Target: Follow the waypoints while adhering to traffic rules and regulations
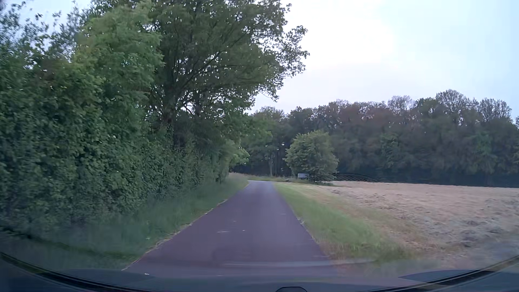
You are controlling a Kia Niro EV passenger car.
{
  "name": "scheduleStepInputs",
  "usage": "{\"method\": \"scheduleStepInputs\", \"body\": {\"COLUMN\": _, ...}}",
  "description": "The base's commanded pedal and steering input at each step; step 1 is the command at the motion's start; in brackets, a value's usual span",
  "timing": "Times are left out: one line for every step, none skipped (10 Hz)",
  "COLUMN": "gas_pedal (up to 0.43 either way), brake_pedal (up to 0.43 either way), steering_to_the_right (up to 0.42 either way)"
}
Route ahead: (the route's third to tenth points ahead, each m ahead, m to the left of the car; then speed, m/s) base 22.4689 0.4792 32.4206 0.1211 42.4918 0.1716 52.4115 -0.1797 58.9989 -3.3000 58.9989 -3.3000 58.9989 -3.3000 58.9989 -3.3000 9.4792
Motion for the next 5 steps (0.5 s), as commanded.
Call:
{"method": "scheduleStepInputs", "body": {"gas_pedal": 0.138, "brake_pedal": 0.0, "steering_to_the_right": 0.0}}
{"method": "scheduleStepInputs", "body": {"gas_pedal": 0.138, "brake_pedal": 0.0, "steering_to_the_right": 0.0}}
{"method": "scheduleStepInputs", "body": {"gas_pedal": 0.138, "brake_pedal": 0.0, "steering_to_the_right": 0.0}}
{"method": "scheduleStepInputs", "body": {"gas_pedal": 0.138, "brake_pedal": 0.0, "steering_to_the_right": -0.001}}
{"method": "scheduleStepInputs", "body": {"gas_pedal": 0.138, "brake_pedal": 0.0, "steering_to_the_right": -0.001}}
